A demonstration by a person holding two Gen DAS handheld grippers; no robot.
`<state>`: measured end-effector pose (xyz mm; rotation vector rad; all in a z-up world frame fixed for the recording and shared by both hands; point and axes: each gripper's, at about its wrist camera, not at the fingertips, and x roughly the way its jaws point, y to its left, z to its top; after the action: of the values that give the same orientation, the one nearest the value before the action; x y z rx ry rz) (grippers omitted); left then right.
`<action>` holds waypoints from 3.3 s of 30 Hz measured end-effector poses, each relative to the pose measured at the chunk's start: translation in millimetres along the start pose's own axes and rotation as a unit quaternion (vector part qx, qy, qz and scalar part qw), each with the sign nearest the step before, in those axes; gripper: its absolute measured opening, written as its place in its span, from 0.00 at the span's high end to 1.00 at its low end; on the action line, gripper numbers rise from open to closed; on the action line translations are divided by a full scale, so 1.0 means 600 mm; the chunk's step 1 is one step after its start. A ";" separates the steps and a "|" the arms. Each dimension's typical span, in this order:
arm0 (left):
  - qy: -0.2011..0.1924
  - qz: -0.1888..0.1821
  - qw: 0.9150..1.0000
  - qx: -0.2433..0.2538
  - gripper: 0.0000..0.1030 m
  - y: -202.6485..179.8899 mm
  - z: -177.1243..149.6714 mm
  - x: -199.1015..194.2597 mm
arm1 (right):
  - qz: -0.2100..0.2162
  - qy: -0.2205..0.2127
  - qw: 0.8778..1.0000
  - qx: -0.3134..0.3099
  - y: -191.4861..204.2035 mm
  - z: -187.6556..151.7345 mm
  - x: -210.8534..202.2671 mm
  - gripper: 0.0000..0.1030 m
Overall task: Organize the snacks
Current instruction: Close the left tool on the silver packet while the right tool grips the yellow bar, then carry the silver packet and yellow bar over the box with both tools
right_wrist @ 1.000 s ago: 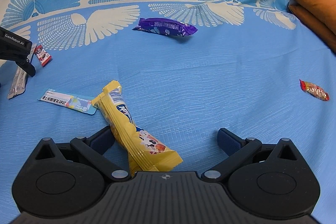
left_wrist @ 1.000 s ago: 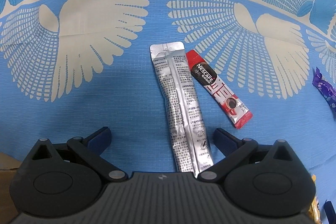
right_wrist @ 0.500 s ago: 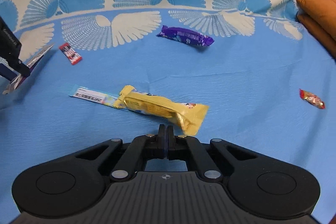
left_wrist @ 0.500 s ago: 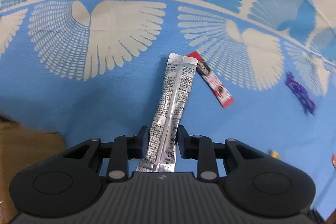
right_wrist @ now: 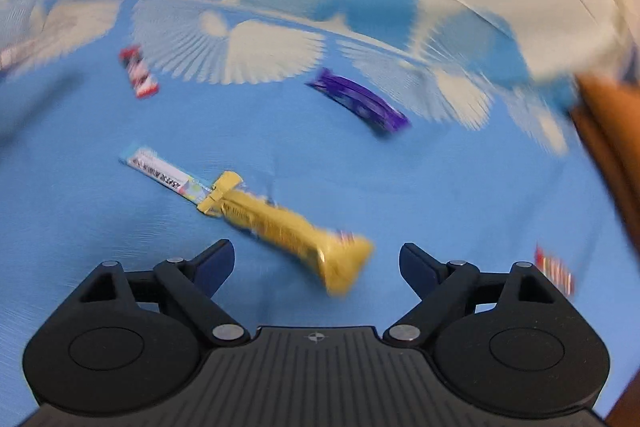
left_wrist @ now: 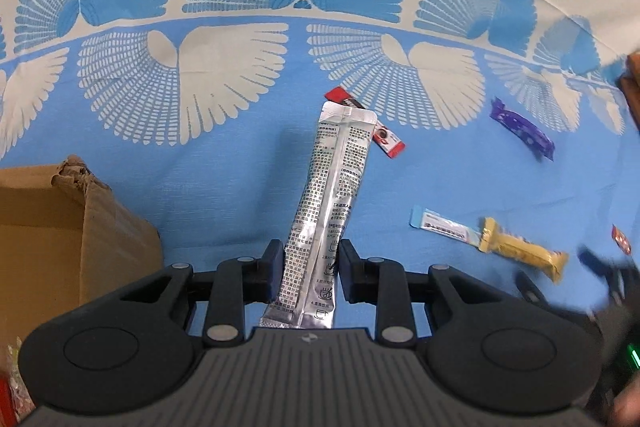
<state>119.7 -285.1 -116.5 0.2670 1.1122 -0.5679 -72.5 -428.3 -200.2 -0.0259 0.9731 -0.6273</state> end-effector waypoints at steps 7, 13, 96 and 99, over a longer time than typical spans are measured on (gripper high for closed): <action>-0.008 -0.010 1.000 0.009 0.68 0.004 -0.014 -0.034 | 0.068 0.034 0.994 -0.073 0.012 0.029 0.058 0.86; -0.032 -0.031 0.999 0.004 0.68 0.017 -0.031 -0.099 | 0.025 0.040 0.998 -0.050 0.024 0.005 -0.006 0.86; -0.151 0.042 0.978 -0.141 0.68 0.412 -0.417 -0.500 | 0.300 -0.104 0.948 -0.012 0.402 -0.036 -0.640 0.86; -0.149 0.043 0.978 -0.141 0.68 0.413 -0.410 -0.493 | 0.301 -0.100 0.948 -0.014 0.408 -0.031 -0.631 0.86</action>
<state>-26.4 124.8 25.2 -0.0181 0.8722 -0.3527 -120.3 -29.6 5.9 0.1746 0.7387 -0.0448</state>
